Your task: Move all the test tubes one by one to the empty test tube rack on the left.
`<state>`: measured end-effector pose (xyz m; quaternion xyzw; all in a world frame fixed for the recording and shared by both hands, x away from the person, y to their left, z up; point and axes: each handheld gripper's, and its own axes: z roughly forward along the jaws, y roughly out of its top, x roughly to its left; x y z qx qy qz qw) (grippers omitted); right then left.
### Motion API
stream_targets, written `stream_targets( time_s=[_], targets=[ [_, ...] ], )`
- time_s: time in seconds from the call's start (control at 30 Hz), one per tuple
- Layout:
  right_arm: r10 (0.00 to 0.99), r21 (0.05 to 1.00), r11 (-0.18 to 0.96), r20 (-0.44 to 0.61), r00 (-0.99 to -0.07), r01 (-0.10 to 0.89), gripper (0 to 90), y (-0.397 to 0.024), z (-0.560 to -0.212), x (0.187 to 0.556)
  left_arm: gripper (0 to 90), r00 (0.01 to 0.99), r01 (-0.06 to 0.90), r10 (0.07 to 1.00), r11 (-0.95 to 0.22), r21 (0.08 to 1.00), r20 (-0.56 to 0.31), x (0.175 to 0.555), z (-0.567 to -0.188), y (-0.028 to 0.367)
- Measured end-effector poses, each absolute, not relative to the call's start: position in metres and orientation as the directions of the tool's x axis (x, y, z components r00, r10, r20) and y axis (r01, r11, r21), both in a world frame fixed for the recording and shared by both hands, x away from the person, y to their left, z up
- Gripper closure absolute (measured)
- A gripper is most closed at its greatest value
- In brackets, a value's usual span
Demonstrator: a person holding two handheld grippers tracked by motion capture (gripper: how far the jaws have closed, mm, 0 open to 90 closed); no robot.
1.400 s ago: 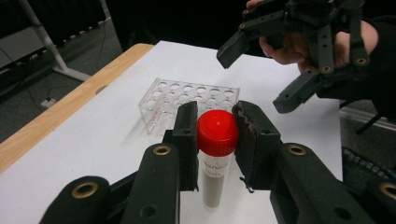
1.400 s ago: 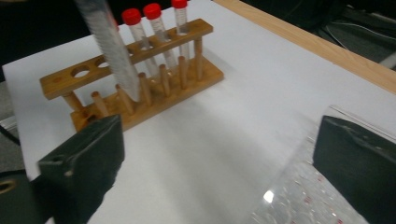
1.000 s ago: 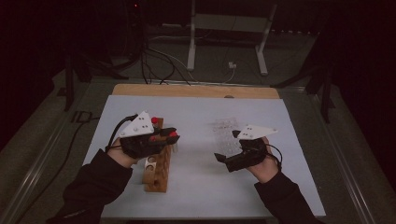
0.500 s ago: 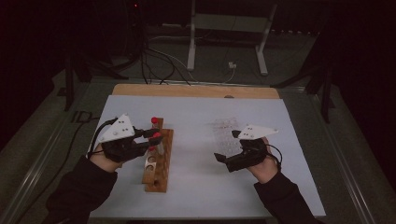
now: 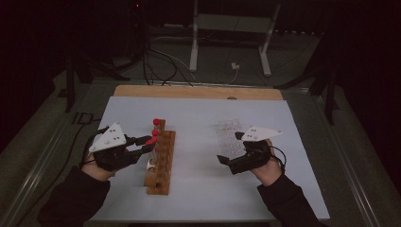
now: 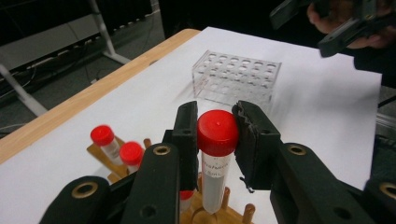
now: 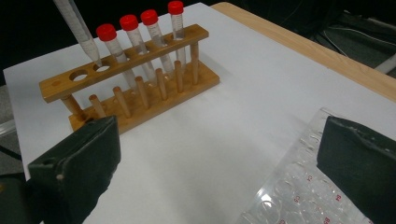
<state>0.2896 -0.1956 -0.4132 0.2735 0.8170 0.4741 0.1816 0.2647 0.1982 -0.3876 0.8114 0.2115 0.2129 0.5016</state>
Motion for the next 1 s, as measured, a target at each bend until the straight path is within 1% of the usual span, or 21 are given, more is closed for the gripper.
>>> stream_targets(
  time_s=[0.2,0.4,0.8,1.0],
  targets=[
    [0.622,0.876,0.396,-0.036,-0.782,0.275,0.0,-0.196,-0.413,0.289,72.0,0.812,0.143,0.567,-0.422,0.895,0.138,0.265,-0.402,0.199],
    [0.622,0.877,0.396,-0.037,-0.782,0.273,0.0,-0.196,-0.413,0.289,71.9,0.807,0.169,0.580,-0.411,0.896,0.114,0.267,-0.417,0.203],
    [0.624,0.877,0.394,-0.034,-0.780,0.277,0.0,-0.197,-0.413,0.290,71.8,0.816,0.199,0.569,-0.439,0.876,0.099,0.274,-0.438,0.202],
    [0.626,0.877,0.392,-0.032,-0.779,0.278,0.0,-0.198,-0.413,0.290,71.7,0.826,0.201,0.552,-0.480,0.854,0.116,0.275,-0.445,0.200]
  ],
)
